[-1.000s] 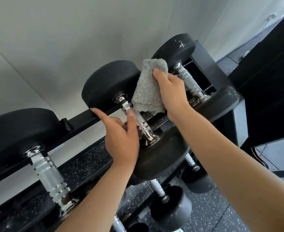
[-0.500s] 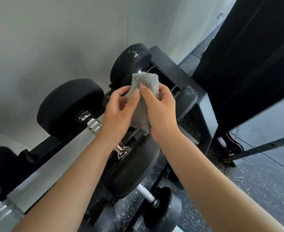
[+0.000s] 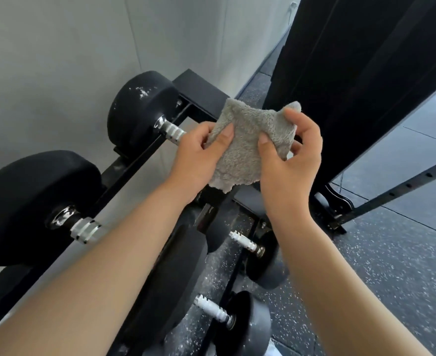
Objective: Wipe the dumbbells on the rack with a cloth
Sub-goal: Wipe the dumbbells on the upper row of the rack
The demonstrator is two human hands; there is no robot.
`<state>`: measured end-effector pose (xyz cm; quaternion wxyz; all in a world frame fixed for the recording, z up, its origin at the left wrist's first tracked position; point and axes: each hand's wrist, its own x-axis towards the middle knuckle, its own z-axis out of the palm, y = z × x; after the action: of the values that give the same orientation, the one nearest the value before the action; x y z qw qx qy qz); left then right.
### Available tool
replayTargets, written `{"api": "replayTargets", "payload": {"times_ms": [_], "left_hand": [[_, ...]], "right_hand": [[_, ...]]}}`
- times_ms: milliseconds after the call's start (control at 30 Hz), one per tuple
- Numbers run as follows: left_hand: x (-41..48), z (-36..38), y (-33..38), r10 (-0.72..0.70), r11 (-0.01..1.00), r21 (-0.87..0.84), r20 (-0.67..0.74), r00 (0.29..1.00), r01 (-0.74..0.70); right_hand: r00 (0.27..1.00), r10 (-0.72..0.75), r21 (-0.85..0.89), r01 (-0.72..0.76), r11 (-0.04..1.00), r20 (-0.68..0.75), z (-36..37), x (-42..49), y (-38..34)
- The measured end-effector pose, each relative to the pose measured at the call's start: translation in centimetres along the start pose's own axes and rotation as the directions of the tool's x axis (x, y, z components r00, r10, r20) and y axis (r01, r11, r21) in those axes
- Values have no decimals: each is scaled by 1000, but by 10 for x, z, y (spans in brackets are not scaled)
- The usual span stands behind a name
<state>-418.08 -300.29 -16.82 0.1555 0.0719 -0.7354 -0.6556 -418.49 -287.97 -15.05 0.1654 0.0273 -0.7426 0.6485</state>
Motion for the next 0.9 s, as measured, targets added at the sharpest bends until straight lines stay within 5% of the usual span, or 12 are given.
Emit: {"api": "replayTargets", "payload": {"times_ms": [200,333,500,633,900], "left_hand": [[17,23,-15,49,982,188,-124,991,-25],[22,23,-25,42,963,269,-165,985,4],[31,10,-39,127,781,622,-248,960,57],[34,-17,-64,31,449,893,20,999,-32],[37,-26,-69,-36,474,876,121,992,-90]], "right_hand": [[997,82,-95,-83,992,-14,-3,22,24],[958,287,-347,-261,901,26,12,26,32],[952,154,-400,-37,916,264,37,15,20],[942,191,-558,-5,830,276,49,12,28],[949,115,-483,43,874,293,49,31,39]]}}
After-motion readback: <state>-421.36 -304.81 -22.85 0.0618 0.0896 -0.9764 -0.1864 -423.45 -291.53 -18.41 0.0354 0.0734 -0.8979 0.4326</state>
